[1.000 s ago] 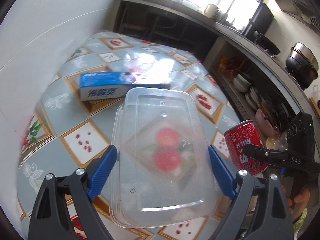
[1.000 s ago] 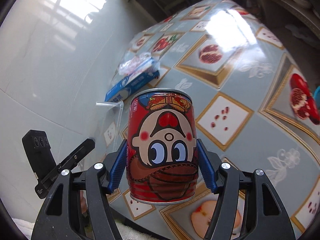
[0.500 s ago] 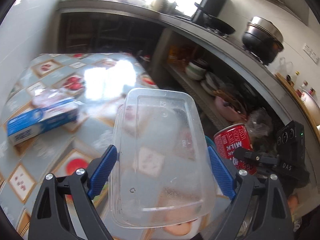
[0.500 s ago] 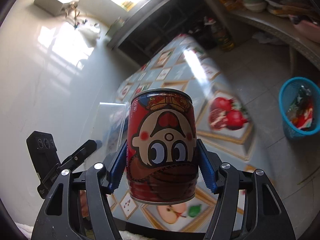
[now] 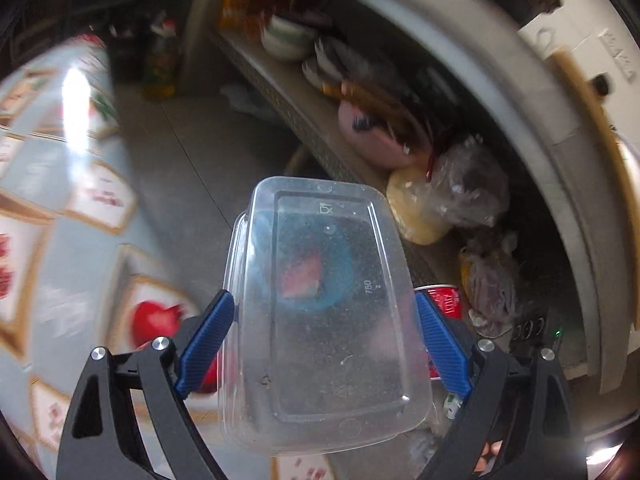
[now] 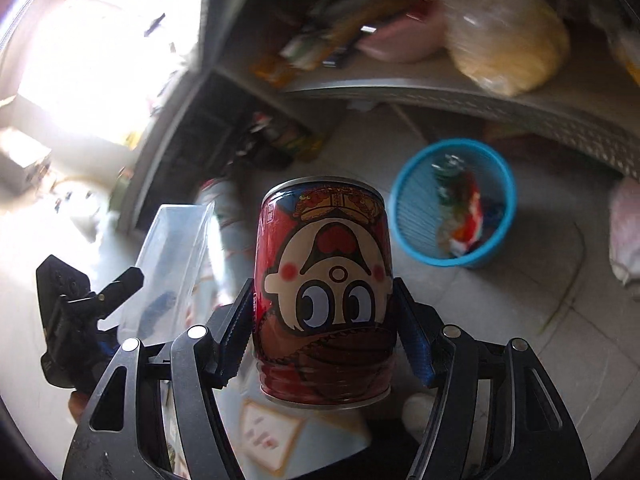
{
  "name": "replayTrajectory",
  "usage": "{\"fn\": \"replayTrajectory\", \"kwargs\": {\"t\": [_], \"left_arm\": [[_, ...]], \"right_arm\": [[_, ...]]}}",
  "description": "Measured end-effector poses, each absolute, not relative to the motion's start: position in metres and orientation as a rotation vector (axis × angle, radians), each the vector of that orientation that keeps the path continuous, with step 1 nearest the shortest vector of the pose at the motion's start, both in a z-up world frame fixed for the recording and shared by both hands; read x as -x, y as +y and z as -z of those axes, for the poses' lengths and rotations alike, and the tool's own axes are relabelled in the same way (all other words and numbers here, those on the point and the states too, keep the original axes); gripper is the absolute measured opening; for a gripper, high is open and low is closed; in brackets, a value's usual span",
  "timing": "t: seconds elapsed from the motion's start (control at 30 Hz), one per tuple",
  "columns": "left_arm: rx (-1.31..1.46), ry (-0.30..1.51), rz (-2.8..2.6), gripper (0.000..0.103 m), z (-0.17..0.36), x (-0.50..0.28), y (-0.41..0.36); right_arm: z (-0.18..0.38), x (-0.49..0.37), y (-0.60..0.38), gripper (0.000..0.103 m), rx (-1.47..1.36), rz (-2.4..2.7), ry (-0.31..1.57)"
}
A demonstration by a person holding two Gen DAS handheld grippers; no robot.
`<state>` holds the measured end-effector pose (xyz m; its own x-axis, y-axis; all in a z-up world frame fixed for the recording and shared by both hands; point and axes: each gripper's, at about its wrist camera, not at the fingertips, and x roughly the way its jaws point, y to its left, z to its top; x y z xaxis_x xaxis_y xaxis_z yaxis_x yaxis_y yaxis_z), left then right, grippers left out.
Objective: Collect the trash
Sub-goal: 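Carry the clear box and red can to the wastebasket and open both tools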
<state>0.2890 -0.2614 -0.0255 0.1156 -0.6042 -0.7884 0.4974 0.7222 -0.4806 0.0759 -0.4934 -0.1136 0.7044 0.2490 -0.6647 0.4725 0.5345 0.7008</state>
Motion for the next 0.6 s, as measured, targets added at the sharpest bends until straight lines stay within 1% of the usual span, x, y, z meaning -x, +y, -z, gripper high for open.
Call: {"fn": "replayTrajectory", "kwargs": {"t": [0.13,0.3,0.37,0.4,0.43,0.47,0.53,0.6], "left_arm": [[0.046,1.343,0.745,0.088,0.085,-0.323,-0.323],[0.008,1.427,0.685,0.088,0.142,-0.354,-0.378],[0.039,1.448,0.672,0.089,0.161,-0.369,-0.4],[0.056,1.453,0.67,0.089,0.166,-0.373,-0.404],[0.075,1.465,0.663,0.092,0.176,-0.38,-0.414],[0.081,1.472,0.654,0.093,0.183,-0.383,-0.417],[0.099,1.481,0.647,0.093,0.19,-0.387,-0.419],[0.129,1.481,0.66,0.093,0.192,-0.387,-0.416]], "right_arm": [[0.171,-0.097,-0.524,0.062,-1.124,0.224,0.881],[0.222,-0.138,-0.554,0.062,-1.173,0.315,0.917],[0.237,-0.155,-0.562,0.064,-1.189,0.339,0.903],[0.25,-0.163,-0.569,0.071,-1.214,0.343,0.884],[0.262,-0.167,-0.573,0.075,-1.246,0.34,0.865],[0.273,-0.17,-0.577,0.075,-1.274,0.342,0.856],[0.289,-0.174,-0.58,0.076,-1.275,0.395,0.875],[0.295,-0.173,-0.58,0.076,-1.268,0.412,0.878]]}}
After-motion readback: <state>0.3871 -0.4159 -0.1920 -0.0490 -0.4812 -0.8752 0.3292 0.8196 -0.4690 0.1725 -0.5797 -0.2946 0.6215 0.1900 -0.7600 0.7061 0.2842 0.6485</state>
